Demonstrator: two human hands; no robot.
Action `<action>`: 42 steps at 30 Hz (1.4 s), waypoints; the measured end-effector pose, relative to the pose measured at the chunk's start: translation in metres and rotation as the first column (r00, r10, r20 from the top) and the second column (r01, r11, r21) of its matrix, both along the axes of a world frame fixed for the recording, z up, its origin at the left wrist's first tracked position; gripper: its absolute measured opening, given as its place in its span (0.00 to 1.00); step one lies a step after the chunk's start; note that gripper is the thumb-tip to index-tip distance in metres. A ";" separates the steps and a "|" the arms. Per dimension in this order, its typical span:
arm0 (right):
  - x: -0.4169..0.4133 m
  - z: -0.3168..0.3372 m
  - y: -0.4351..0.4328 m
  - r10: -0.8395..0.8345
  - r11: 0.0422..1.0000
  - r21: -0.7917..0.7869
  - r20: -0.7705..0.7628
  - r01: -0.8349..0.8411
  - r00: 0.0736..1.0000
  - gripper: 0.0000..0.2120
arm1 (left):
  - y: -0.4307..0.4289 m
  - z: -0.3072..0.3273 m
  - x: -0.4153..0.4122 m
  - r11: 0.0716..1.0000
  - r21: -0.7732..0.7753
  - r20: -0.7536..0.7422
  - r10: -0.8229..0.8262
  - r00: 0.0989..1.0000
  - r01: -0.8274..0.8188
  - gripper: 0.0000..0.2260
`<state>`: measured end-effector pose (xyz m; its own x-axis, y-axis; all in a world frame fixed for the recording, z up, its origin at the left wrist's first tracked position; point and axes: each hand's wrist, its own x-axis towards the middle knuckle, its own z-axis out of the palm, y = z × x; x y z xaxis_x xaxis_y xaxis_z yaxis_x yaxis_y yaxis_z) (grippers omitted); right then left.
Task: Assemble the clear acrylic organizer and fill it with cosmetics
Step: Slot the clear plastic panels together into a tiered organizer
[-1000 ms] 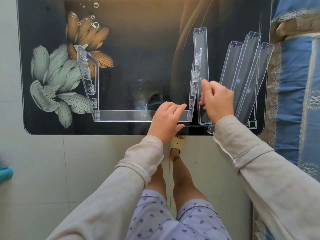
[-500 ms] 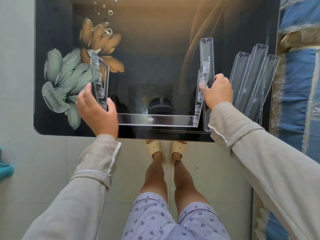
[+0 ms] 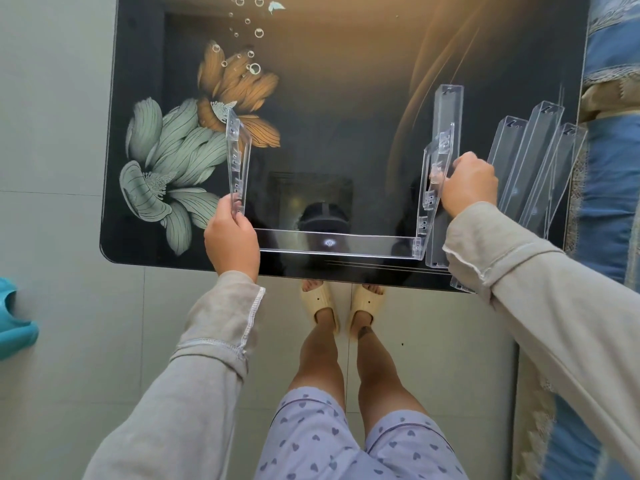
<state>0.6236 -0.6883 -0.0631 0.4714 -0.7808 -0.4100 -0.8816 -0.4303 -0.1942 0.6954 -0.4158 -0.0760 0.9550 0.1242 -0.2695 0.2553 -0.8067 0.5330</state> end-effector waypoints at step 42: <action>0.005 0.008 0.123 0.727 0.654 0.094 0.198 -0.751 0.658 0.21 | 0.031 0.008 -0.010 0.980 -0.175 -0.051 -0.102 0.993 0.092 0.14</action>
<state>0.6285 -0.5656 -0.0555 0.9213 -0.0816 -0.3802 -0.2451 -0.8810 -0.4047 0.6857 -0.3853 -0.0676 0.9419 -0.0214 -0.3353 0.2157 -0.7265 0.6524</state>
